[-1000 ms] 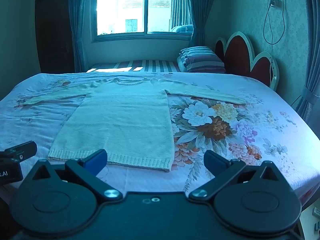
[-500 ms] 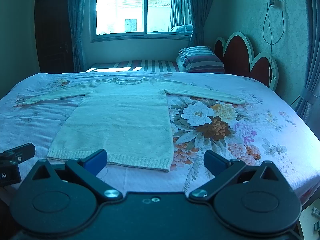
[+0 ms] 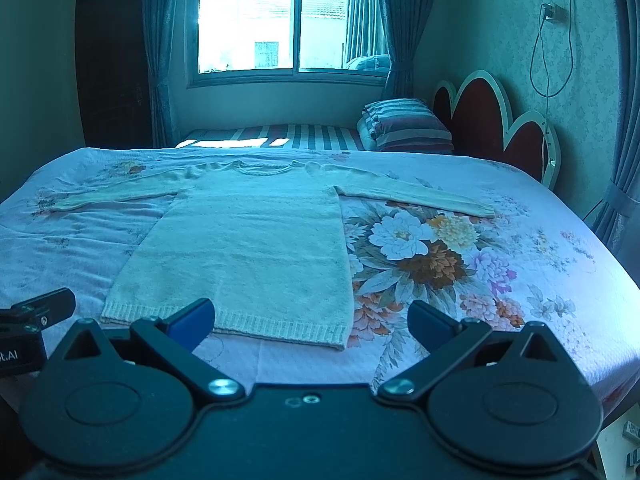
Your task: Fold small clothes
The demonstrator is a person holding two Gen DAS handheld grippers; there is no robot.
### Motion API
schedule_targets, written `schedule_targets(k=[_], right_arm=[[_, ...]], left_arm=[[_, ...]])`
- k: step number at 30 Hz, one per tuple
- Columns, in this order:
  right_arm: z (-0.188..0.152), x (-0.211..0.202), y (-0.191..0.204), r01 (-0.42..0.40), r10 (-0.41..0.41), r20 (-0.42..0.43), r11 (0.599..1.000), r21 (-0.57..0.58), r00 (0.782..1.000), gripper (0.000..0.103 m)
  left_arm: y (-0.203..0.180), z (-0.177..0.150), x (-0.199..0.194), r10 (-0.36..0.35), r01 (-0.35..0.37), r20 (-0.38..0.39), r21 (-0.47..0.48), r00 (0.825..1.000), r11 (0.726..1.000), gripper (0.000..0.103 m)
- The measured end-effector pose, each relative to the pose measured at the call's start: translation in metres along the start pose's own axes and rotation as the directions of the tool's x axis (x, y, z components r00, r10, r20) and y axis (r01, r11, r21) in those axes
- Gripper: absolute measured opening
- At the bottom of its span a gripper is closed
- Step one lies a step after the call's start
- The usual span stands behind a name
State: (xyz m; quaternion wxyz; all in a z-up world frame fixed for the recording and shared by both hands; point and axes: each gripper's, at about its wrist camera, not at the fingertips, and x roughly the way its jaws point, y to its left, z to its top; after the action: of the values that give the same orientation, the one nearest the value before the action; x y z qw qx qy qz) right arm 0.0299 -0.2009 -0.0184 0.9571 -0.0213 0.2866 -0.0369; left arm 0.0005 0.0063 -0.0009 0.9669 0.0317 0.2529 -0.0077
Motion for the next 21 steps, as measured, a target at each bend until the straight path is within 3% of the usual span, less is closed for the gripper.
schedule_targets(k=[21], right_arm=[[0.002,-0.0039,0.0025,0.008,-0.008,0.004,1.0,-0.004,1.0,0.103]], left_arm=[[0.0015,-0.0011,-0.0018,-0.005,0.005,0.005,-0.004,1.0,1.0,0.103]])
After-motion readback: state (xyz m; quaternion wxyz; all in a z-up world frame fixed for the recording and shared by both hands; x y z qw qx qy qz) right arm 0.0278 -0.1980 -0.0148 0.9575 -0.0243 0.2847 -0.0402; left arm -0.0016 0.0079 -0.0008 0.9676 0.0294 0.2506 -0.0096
